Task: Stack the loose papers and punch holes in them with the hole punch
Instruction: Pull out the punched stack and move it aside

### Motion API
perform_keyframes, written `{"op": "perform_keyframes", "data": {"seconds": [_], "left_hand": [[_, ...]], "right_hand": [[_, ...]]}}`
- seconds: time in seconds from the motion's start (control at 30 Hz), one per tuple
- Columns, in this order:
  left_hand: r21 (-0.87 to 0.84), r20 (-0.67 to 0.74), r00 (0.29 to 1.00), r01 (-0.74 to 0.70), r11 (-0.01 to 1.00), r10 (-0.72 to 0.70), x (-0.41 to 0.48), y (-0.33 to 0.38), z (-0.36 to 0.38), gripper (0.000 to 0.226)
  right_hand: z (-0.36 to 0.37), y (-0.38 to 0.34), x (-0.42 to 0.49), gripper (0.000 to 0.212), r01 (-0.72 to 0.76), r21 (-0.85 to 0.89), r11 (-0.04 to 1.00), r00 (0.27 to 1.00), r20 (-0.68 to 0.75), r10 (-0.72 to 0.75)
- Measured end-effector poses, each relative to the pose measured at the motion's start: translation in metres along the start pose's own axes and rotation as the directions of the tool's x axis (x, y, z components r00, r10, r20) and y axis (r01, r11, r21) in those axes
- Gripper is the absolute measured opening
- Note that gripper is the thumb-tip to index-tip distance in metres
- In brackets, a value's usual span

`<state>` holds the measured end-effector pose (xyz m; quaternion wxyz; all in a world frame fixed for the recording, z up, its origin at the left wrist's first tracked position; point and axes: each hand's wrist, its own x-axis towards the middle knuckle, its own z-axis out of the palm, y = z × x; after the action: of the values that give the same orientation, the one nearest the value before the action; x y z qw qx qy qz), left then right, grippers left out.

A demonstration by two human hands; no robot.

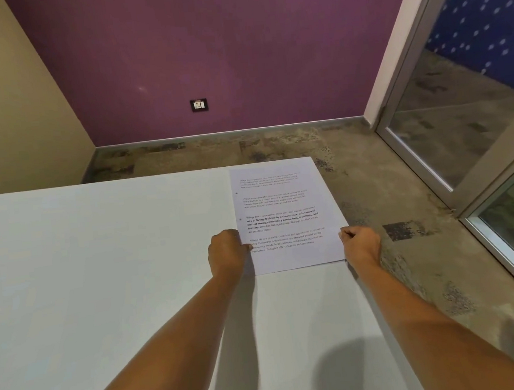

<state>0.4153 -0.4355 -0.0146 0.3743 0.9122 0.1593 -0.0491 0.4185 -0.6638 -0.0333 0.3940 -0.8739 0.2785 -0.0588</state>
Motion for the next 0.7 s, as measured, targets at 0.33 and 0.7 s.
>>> {"op": "perform_keyframes", "data": {"seconds": [0.33,0.7], "left_hand": [[0.207,-0.031,1.0,0.006,0.978,0.001,0.0,-0.003,0.003,0.021],[0.41,-0.025,0.985,-0.145,0.9,0.17,-0.059,-0.035,-0.002,0.04]], "right_hand": [[-0.001,0.0,-0.005,0.022,0.019,-0.035,0.999,1.0,-0.007,-0.019],[-0.014,0.018,-0.068,0.052,0.399,-0.543,0.739,0.917,0.248,-0.313]]}}
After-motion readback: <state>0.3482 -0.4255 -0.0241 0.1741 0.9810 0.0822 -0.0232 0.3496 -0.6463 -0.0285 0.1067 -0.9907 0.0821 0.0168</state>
